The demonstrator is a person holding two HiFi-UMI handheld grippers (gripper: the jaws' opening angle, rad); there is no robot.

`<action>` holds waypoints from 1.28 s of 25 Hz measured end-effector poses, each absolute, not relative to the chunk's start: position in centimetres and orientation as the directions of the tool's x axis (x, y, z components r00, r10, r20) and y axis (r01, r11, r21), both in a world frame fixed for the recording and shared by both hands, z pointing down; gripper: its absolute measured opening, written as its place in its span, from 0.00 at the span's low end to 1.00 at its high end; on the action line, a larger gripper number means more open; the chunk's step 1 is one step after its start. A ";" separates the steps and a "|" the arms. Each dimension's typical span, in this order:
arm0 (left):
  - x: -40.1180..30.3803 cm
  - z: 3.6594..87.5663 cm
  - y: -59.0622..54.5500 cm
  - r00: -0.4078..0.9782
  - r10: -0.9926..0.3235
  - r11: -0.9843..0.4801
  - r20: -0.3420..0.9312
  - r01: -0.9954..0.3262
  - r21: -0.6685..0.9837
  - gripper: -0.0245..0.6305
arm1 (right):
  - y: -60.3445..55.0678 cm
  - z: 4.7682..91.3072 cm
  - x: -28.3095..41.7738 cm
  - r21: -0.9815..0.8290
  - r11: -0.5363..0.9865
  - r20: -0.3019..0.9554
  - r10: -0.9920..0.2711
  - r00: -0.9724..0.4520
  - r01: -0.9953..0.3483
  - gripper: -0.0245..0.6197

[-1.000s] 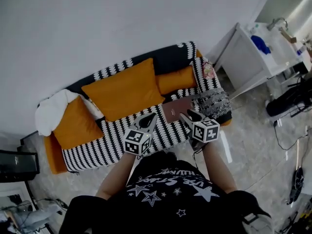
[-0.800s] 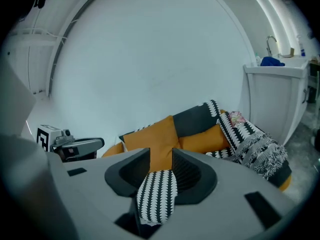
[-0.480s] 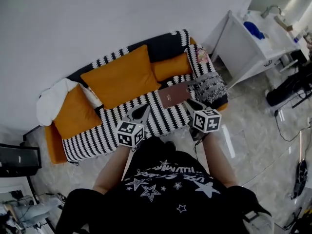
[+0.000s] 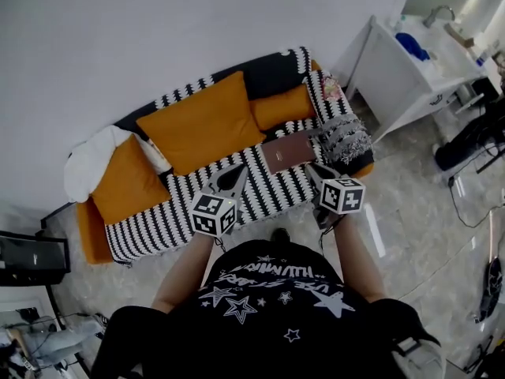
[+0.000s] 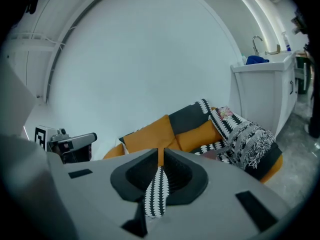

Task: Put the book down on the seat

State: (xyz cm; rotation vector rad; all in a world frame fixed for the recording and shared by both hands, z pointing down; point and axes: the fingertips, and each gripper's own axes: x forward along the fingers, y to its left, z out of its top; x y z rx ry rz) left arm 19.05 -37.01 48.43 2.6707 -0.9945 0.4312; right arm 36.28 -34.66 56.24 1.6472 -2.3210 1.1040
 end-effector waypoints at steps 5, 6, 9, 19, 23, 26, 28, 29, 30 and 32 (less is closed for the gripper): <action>15.2 47.6 -36.2 0.707 -0.619 -0.708 0.343 -0.691 0.147 0.05 | -34.7 55.3 32.8 -0.490 0.197 0.447 -0.780 -0.439 -0.849 0.10; 14.2 47.7 -35.9 0.703 -0.622 -0.702 0.346 -0.696 0.150 0.05 | -34.6 55.0 31.8 -0.477 0.214 0.448 -0.776 -0.445 -0.853 0.10; 11.5 48.4 -35.1 0.693 -0.627 -0.687 0.356 -0.708 0.167 0.05 | -34.0 54.4 28.9 -0.436 0.261 0.451 -0.765 -0.460 -0.861 0.10; 6.7 48.5 -30.7 0.712 -0.622 -0.695 0.327 -0.694 0.189 0.05 | -28.9 54.0 23.1 -0.378 0.301 0.469 -0.753 -0.462 -0.875 0.09; 4.6 48.1 -28.1 0.726 -0.607 -0.713 0.323 -0.677 0.183 0.05 | -26.2 53.9 21.2 -0.387 0.279 0.460 -0.767 -0.447 -0.879 0.08; 2.8 48.1 -26.7 0.730 -0.602 -0.719 0.323 -0.672 0.179 0.05 | -24.1 54.2 19.4 -0.395 0.266 0.460 -0.771 -0.440 -0.879 0.08; 1.6 48.0 -26.0 0.732 -0.601 -0.720 0.321 -0.670 0.178 0.05 | -23.0 54.4 18.3 -0.402 0.256 0.460 -0.774 -0.436 -0.879 0.08; 1.1 48.0 -25.6 0.733 -0.600 -0.722 0.321 -0.669 0.177 0.05 | -22.4 54.6 17.7 -0.406 0.251 0.461 -0.774 -0.434 -0.879 0.08; 0.5 48.1 -25.2 0.733 -0.599 -0.723 0.322 -0.668 0.176 0.05 | -21.8 54.8 17.2 -0.410 0.246 0.462 -0.774 -0.433 -0.878 0.08; -0.6 48.1 -24.5 0.732 -0.600 -0.722 0.323 -0.669 0.175 0.05 | -20.9 55.2 16.1 -0.416 0.241 0.465 -0.772 -0.433 -0.877 0.08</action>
